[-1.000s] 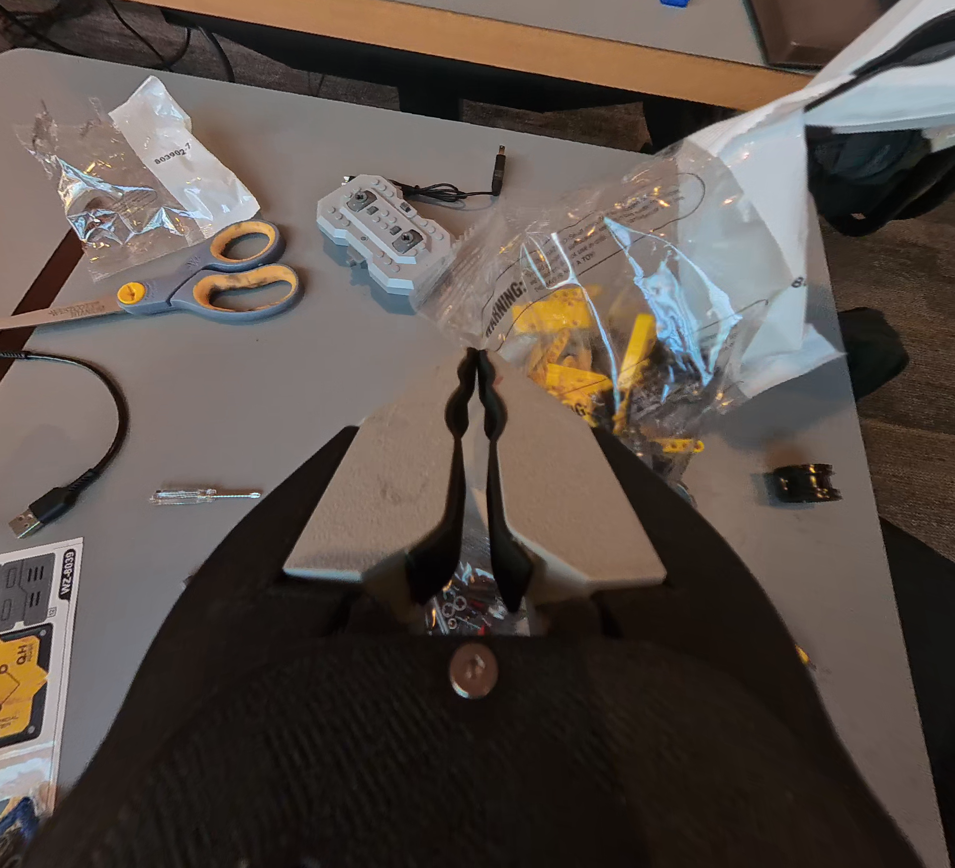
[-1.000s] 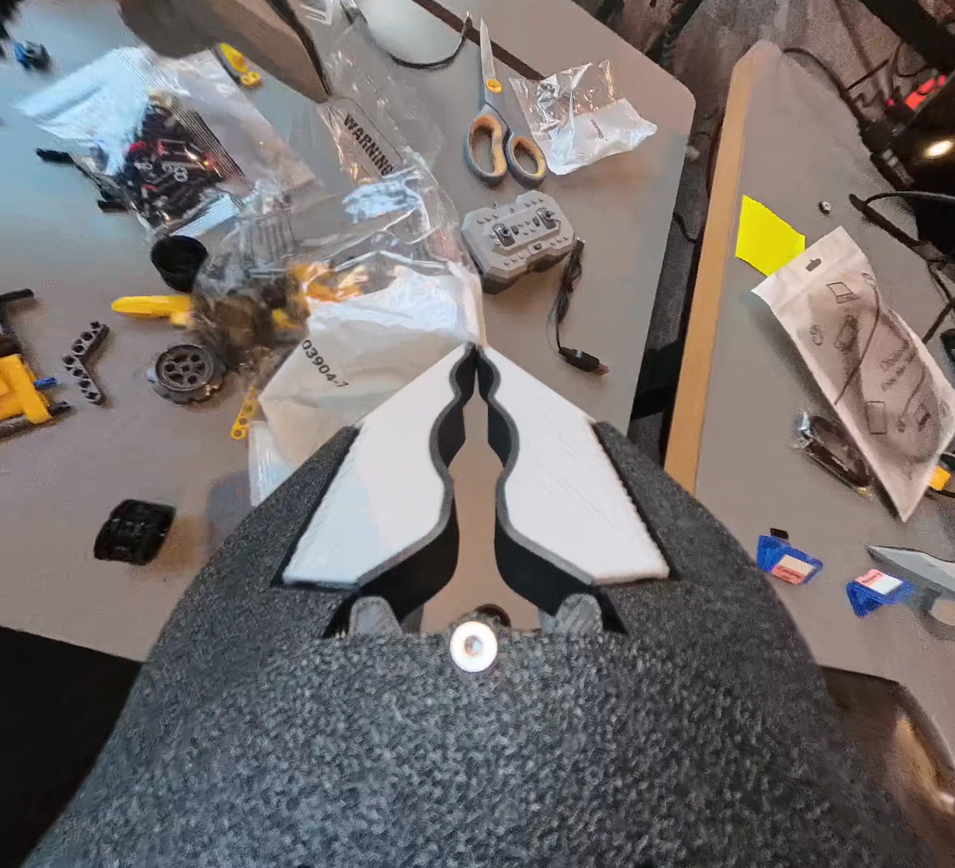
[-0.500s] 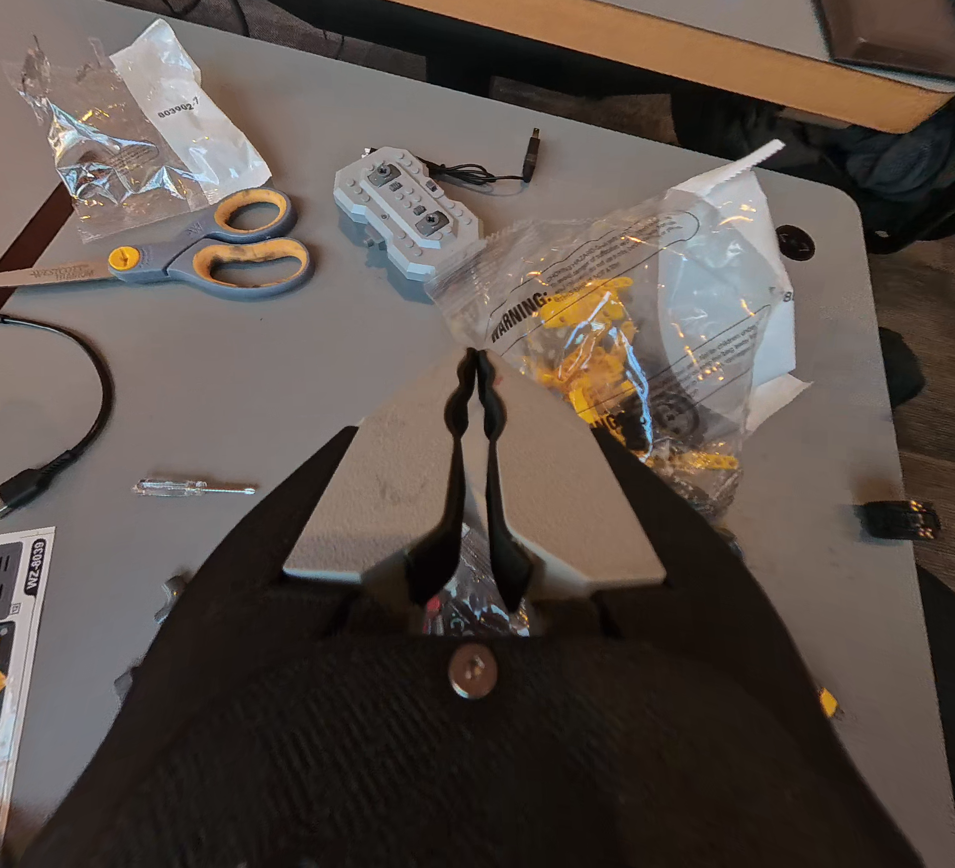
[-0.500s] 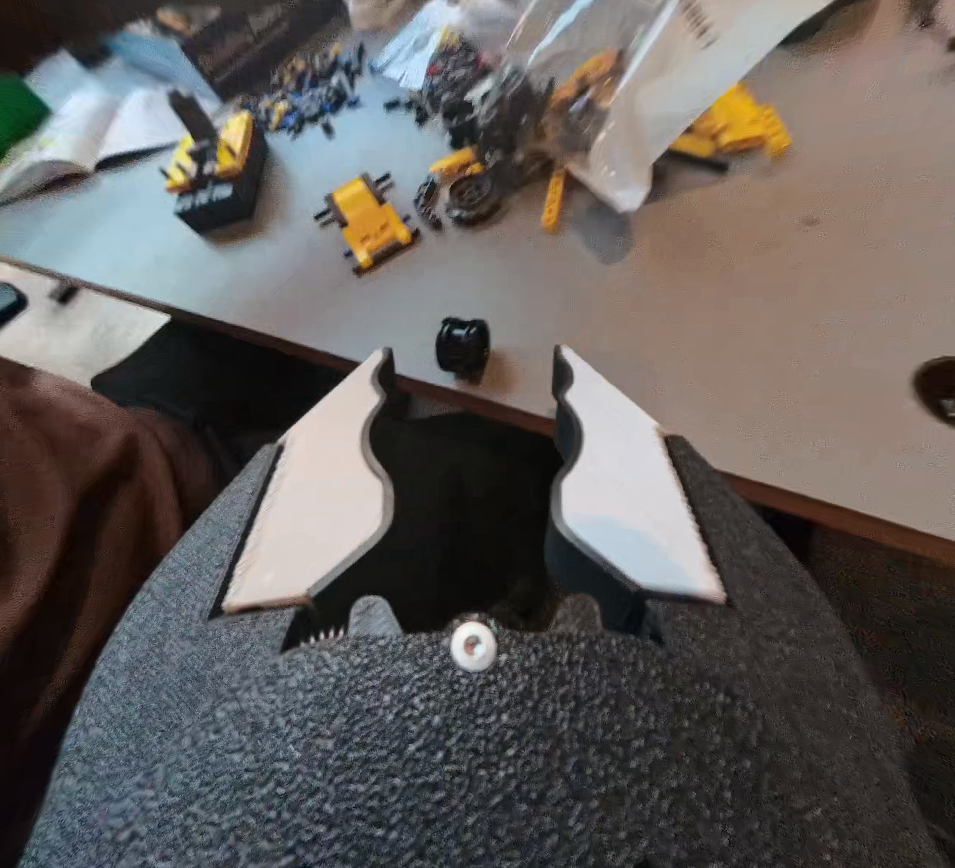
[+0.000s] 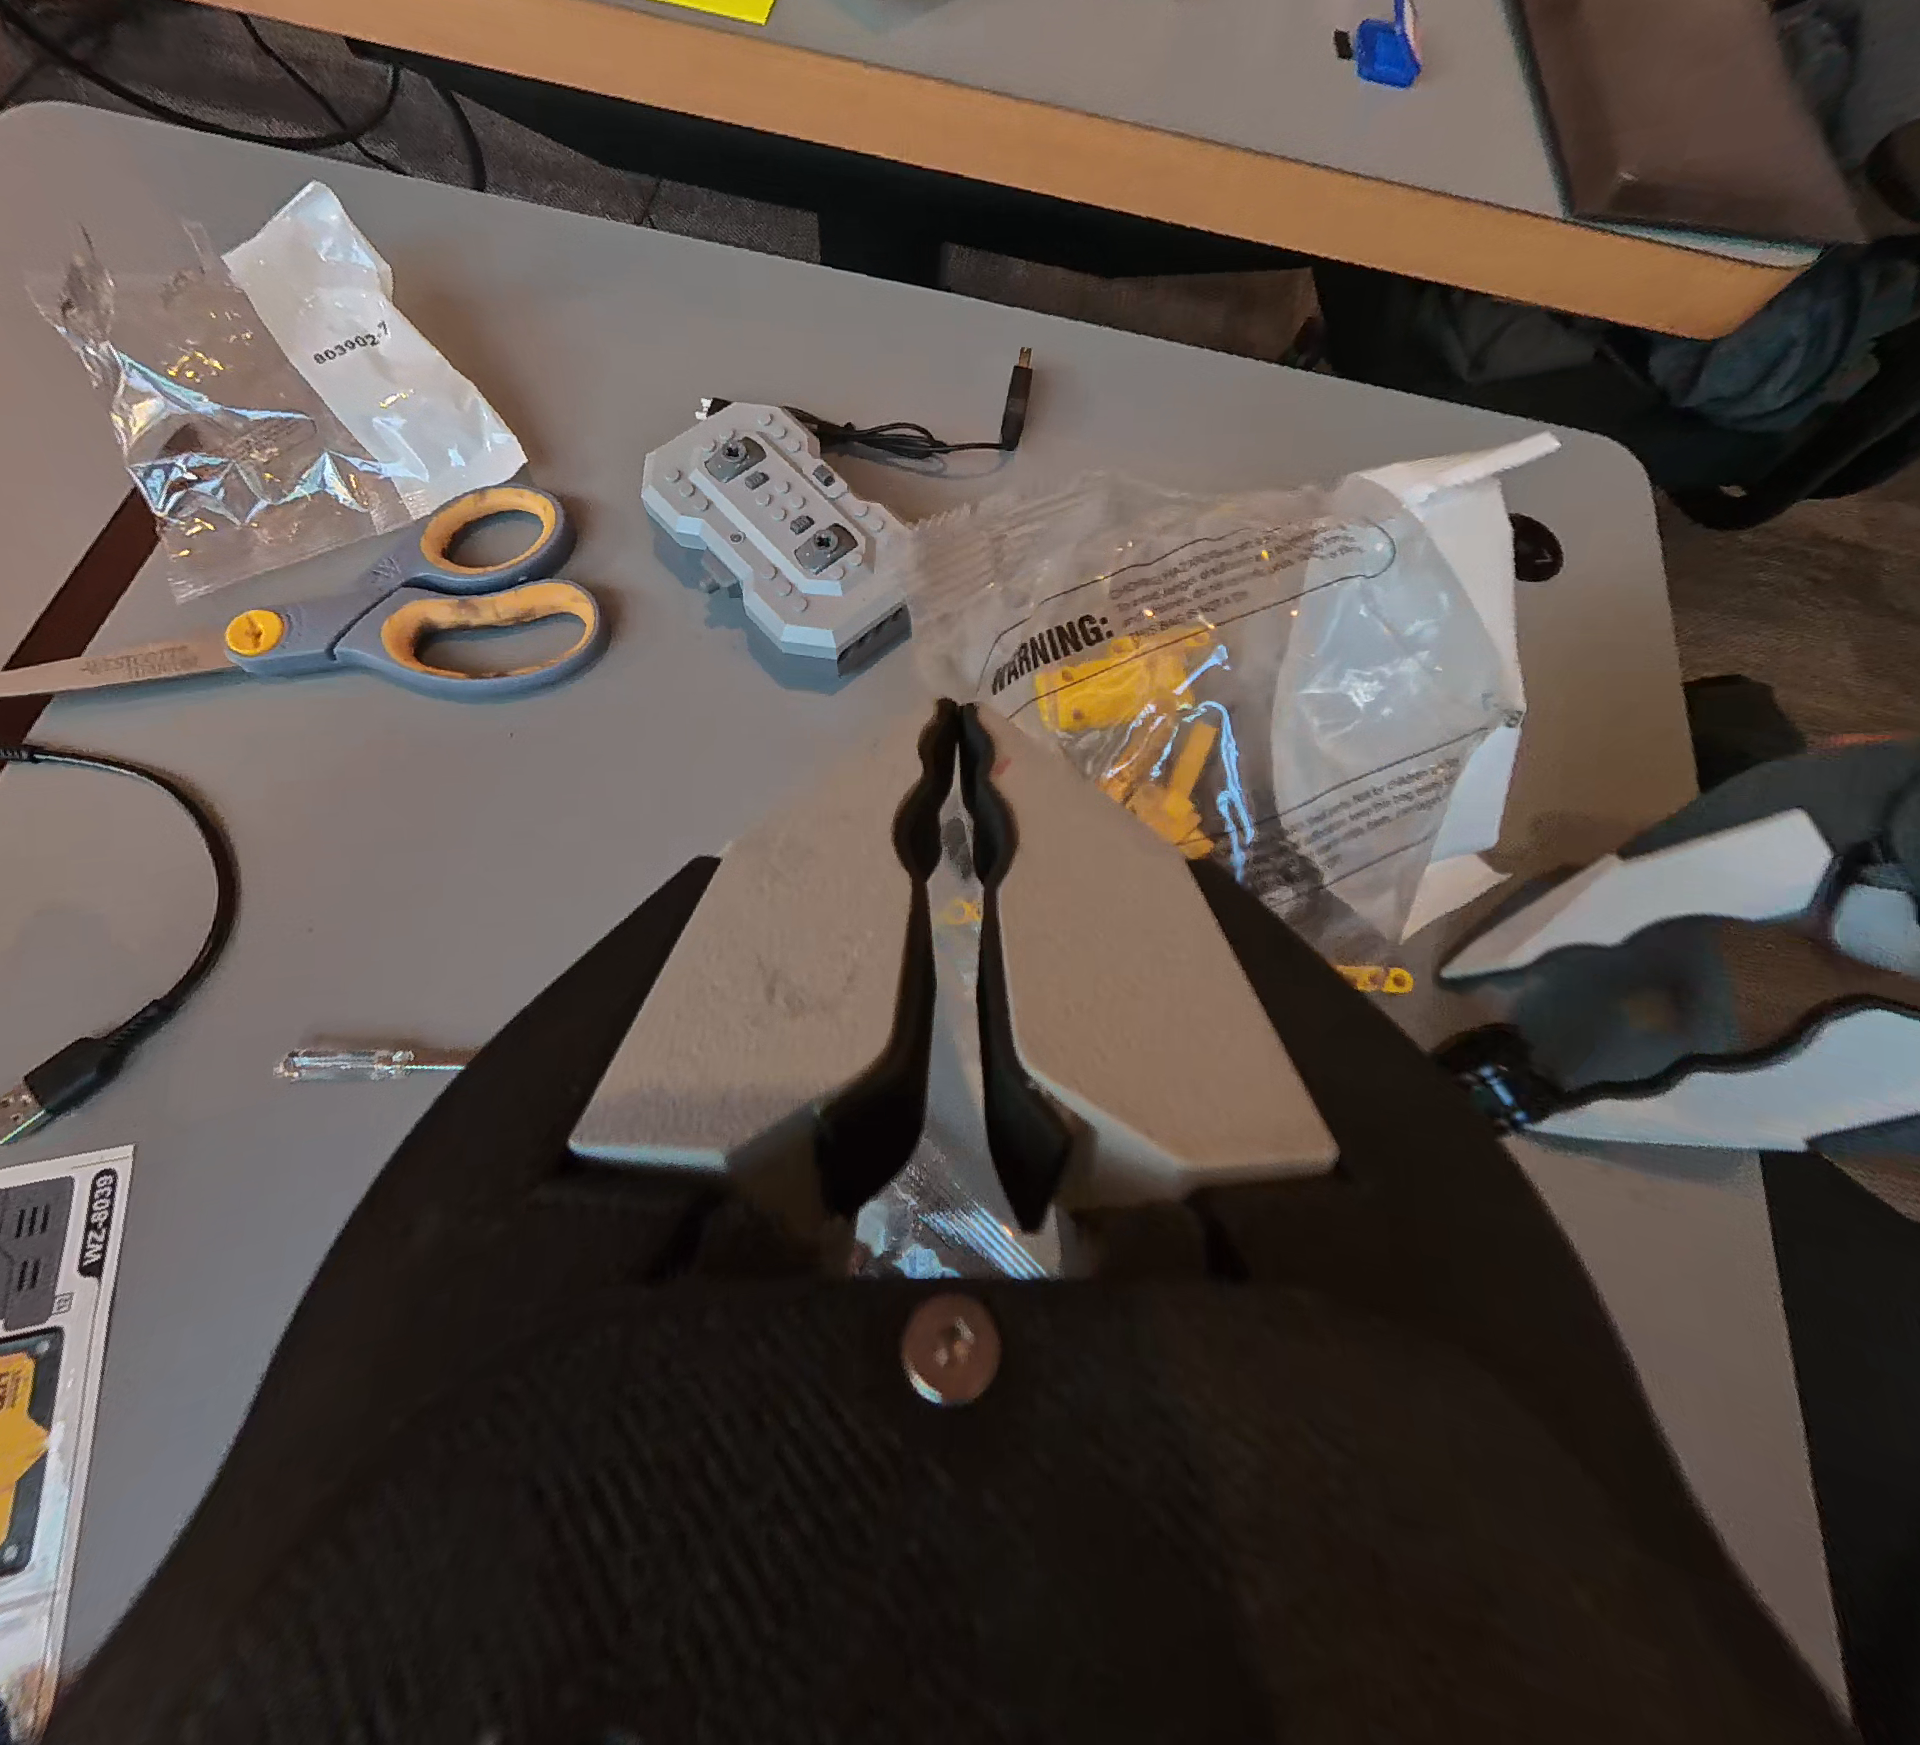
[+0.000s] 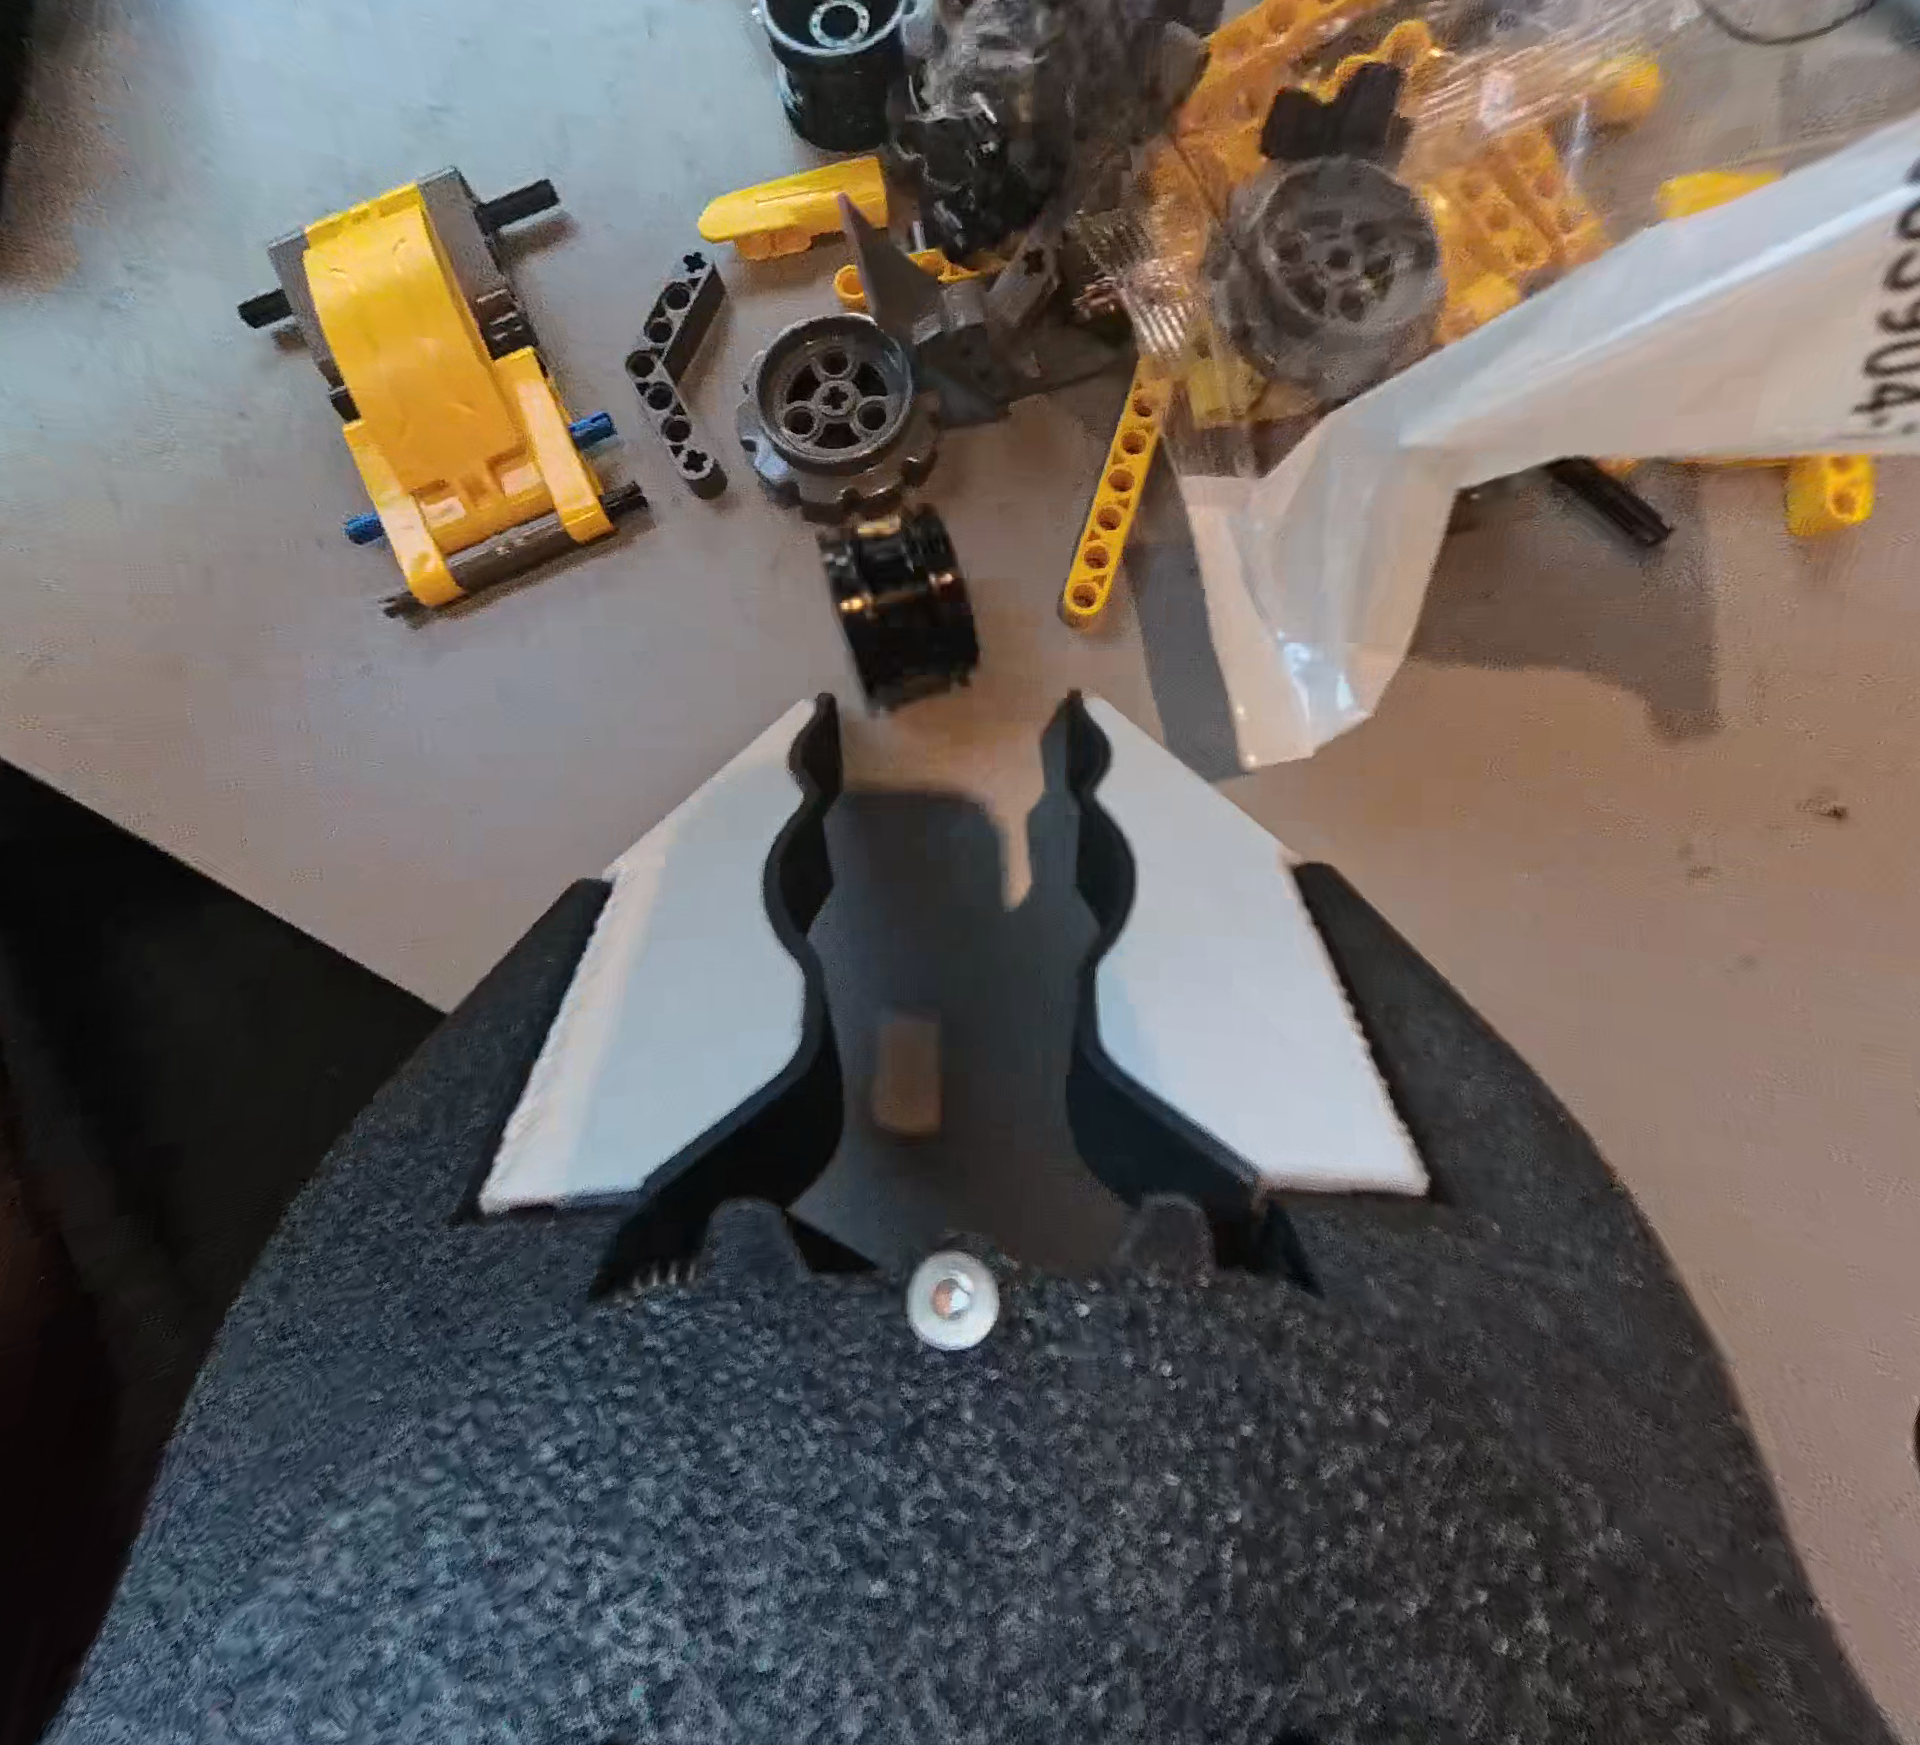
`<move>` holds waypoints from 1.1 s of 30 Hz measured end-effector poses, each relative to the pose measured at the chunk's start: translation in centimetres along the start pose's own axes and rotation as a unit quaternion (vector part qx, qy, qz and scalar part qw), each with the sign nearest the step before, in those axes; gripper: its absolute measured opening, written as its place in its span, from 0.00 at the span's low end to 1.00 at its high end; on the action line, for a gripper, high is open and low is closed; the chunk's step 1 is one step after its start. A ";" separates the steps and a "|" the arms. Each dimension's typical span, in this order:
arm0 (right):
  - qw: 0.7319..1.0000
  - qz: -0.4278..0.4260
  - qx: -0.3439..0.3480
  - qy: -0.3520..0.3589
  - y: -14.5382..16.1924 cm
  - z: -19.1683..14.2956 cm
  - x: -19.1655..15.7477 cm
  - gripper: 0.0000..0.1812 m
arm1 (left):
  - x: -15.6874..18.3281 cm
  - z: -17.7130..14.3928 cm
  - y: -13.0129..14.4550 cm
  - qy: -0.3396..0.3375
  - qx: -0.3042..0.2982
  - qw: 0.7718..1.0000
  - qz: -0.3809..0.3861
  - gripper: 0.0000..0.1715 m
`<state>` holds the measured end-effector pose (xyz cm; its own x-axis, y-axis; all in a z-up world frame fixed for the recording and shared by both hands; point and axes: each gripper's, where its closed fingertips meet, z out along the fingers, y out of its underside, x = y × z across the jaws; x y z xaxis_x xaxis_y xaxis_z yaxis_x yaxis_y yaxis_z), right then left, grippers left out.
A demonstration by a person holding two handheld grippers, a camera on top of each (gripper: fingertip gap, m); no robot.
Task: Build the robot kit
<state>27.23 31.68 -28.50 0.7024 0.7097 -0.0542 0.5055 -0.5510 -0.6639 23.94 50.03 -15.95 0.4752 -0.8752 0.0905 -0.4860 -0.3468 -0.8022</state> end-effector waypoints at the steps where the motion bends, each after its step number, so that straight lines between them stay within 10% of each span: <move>1: 1.000 0.003 0.006 0.003 0.1 -0.2 0.2 0.25 | 0.1 0.0 0.0 0.000 -0.002 1.000 0.006 0.00; 8: 0.992 0.079 0.095 0.017 0.5 -4.6 3.3 0.32 | -0.1 0.0 0.8 -0.001 -0.006 1.000 0.016 0.00; 13: 0.959 0.193 0.204 -0.045 -5.5 -6.5 8.9 0.42 | 0.2 -0.1 0.7 0.003 -0.001 1.000 0.021 0.00; 19: 0.941 0.226 0.224 -0.117 -9.4 -4.6 10.6 0.09 | -0.3 -1.0 1.5 -0.011 0.004 1.000 0.029 0.00; 33: 0.976 0.091 0.191 -0.048 -13.3 -7.0 8.4 0.00 | -1.2 -3.3 1.4 -0.008 0.067 0.998 -0.018 0.00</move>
<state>29.97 41.87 -14.91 0.7038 0.6630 -0.2551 0.1392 -0.4809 -0.8656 20.25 49.44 -15.26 0.5030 -0.8569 0.1130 -0.3666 -0.3299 -0.8699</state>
